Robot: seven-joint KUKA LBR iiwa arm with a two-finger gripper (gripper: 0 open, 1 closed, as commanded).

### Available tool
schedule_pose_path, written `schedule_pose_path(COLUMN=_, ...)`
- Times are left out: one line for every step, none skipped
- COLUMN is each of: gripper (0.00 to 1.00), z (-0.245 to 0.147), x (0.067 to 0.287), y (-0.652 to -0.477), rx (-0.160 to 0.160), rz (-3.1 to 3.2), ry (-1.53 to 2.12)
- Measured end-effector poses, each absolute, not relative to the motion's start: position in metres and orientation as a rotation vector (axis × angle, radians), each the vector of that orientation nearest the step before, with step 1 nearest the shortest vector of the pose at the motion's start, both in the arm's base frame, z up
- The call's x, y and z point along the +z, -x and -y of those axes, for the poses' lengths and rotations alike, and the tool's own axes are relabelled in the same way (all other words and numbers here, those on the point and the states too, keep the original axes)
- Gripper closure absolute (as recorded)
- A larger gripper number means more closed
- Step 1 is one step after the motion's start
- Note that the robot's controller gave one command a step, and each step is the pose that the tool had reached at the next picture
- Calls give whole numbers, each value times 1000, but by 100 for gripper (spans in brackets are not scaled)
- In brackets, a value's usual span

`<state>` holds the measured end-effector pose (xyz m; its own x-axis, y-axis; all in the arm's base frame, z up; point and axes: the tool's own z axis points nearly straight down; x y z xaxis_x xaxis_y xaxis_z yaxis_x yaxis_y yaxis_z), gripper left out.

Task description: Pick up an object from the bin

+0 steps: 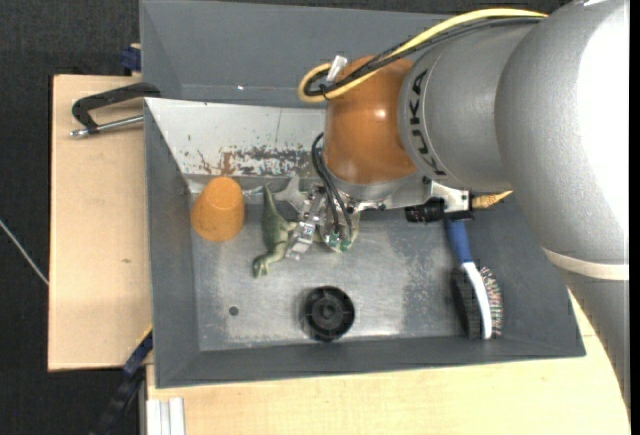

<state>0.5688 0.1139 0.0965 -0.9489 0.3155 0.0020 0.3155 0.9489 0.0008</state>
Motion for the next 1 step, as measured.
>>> schedule_pose_path(gripper=100, z=-122, x=239, y=-577, rx=-11, rz=3093, ry=619)
